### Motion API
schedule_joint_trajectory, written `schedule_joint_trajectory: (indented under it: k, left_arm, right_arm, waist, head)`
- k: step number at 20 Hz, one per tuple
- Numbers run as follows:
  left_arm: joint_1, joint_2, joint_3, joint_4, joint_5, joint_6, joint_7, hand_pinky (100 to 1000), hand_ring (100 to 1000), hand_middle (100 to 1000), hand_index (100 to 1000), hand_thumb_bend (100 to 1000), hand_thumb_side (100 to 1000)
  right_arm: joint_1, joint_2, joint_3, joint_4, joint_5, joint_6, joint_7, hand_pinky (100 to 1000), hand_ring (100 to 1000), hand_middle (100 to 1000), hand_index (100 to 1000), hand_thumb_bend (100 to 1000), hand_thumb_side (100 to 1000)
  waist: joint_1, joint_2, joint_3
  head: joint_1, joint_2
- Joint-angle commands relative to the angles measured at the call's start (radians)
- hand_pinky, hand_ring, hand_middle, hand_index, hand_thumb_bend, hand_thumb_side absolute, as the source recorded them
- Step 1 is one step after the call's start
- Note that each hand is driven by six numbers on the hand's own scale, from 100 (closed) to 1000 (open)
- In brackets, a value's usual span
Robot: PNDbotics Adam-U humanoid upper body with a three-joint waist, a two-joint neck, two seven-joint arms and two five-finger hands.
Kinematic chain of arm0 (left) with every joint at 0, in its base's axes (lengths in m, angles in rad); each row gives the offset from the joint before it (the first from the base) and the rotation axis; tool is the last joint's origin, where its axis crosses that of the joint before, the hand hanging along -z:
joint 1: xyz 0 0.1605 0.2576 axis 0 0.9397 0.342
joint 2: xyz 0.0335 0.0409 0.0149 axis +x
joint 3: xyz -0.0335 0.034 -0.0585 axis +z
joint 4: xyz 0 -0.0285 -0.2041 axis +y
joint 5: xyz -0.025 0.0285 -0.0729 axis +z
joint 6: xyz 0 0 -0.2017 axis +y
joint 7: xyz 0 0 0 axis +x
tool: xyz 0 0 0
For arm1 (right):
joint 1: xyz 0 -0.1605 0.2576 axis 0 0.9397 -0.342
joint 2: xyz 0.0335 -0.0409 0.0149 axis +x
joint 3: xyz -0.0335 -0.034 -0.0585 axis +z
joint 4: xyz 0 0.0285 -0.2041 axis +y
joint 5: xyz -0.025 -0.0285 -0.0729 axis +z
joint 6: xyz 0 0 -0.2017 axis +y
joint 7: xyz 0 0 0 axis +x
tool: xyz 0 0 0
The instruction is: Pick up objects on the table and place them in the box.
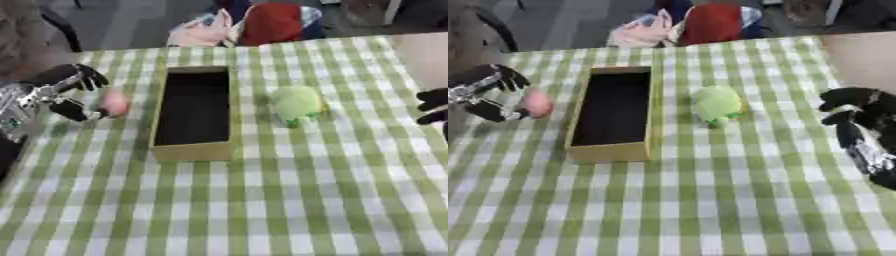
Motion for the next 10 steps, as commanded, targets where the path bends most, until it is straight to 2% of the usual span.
schedule_joint_trajectory:
  k: [1,4,6,8,10]
  left_arm:
    - [-0.023,0.013,0.016,0.015,-0.027,0.006,0.023,677,664,654,785,405,199]
    - [-0.025,0.004,0.021,0.029,-0.052,0.012,0.049,659,634,627,759,377,171]
    - [-0.026,0.000,0.027,0.025,-0.064,0.026,0.105,601,555,550,674,292,102]
    - [-0.021,-0.006,0.028,0.019,-0.072,0.052,0.197,549,478,468,562,183,100]
    - [-0.016,-0.011,0.025,0.010,-0.055,0.068,0.268,530,448,433,519,131,100]
  right_arm:
    - [-0.015,-0.025,-0.003,-0.015,-0.005,-0.002,0.003,704,892,681,849,100,433]
    - [-0.018,-0.023,-0.001,-0.014,-0.003,-0.002,0.005,704,893,680,849,100,437]
    - [-0.017,-0.023,-0.001,-0.013,-0.001,-0.002,0.006,704,893,680,849,100,438]
    - [-0.017,-0.022,-0.002,-0.013,-0.001,-0.002,0.005,704,893,680,848,100,438]
    - [-0.015,-0.021,-0.003,-0.012,0.000,-0.002,0.004,704,893,680,848,100,438]
  waist:
    - [0.000,-0.009,-0.005]
    - [0.003,-0.004,-0.012]
    - [0.004,-0.003,-0.013]
    - [0.004,-0.002,-0.012]
    - [0.003,-0.003,-0.010]
  head:
    - [0.006,-0.010]
    - [0.008,-0.011]
    - [0.007,-0.010]
    - [0.006,-0.009]
    - [0.004,-0.009]
